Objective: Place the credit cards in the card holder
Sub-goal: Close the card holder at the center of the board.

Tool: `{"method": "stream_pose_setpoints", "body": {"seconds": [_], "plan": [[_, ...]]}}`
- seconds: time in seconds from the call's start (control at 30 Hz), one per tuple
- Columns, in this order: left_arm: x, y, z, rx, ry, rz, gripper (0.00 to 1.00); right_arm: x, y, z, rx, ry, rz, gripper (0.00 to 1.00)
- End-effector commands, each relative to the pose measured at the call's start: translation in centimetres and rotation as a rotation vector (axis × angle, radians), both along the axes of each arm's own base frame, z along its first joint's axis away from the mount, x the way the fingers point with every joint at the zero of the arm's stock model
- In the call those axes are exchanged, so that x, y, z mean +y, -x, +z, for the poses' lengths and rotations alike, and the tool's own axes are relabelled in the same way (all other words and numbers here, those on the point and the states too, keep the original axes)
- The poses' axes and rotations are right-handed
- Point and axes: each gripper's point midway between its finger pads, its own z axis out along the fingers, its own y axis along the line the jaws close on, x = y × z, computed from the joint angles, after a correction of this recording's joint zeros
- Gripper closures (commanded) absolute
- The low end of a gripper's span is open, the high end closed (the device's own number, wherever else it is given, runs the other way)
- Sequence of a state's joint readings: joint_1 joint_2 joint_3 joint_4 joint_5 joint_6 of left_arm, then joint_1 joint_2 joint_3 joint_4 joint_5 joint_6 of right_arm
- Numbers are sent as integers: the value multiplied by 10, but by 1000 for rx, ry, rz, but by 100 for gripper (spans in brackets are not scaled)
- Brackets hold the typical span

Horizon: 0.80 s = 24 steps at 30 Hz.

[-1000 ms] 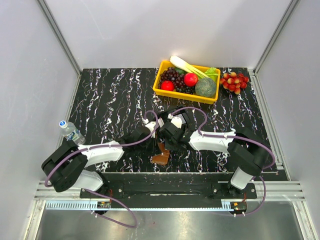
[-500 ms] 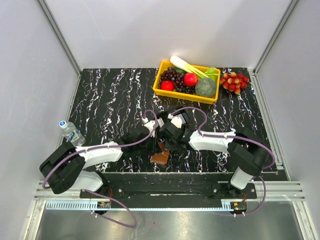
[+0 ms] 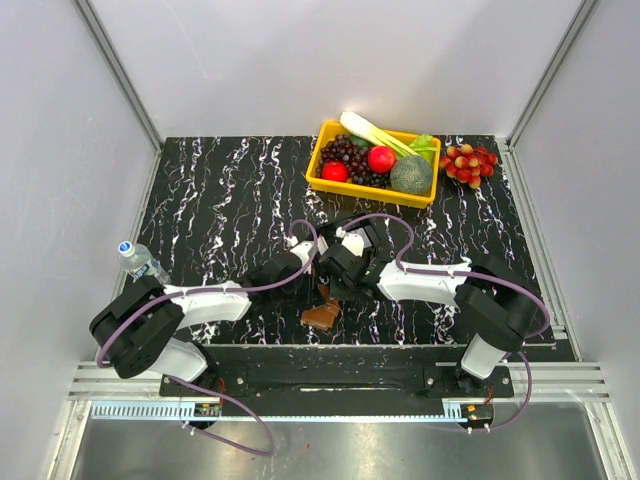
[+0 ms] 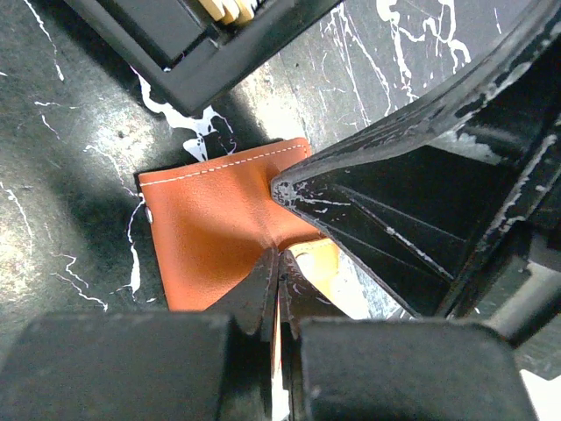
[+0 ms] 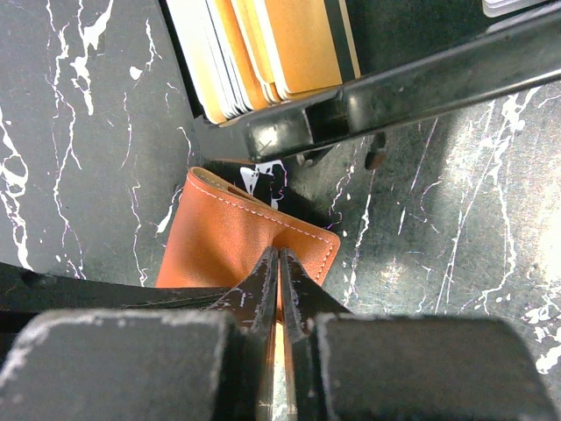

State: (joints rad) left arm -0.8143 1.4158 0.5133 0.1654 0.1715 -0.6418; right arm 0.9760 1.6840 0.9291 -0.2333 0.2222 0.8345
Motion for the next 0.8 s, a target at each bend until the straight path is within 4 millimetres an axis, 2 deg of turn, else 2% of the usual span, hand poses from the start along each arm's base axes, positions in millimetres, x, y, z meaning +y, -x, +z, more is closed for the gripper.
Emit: {"method": "stream_pose_setpoints", "body": {"seconds": [0.0, 0.13, 0.17, 0.23, 0.3, 0.33, 0.57, 0.77], "plan": [[2, -8, -3, -26, -8, 26, 100, -27, 21, -30, 82, 127, 11, 91], [1, -10, 9, -49, 15, 28, 99, -26, 20, -29, 80, 125, 12, 91], [1, -10, 11, -52, 16, 32, 88, -25, 20, -29, 80, 125, 12, 91], [1, -9, 15, -57, 26, 28, 80, -25, 20, -30, 82, 125, 13, 91], [1, -7, 16, -55, 39, 25, 65, -25, 20, -30, 84, 127, 15, 91], [0, -7, 18, -55, 45, 22, 61, -25, 20, -30, 84, 124, 15, 91], [-9, 3, 17, -16, 103, -30, 60, -25, 21, -30, 84, 127, 20, 91], [-18, 9, 15, 15, 138, -69, 70, -24, 20, -30, 84, 126, 21, 91]]}}
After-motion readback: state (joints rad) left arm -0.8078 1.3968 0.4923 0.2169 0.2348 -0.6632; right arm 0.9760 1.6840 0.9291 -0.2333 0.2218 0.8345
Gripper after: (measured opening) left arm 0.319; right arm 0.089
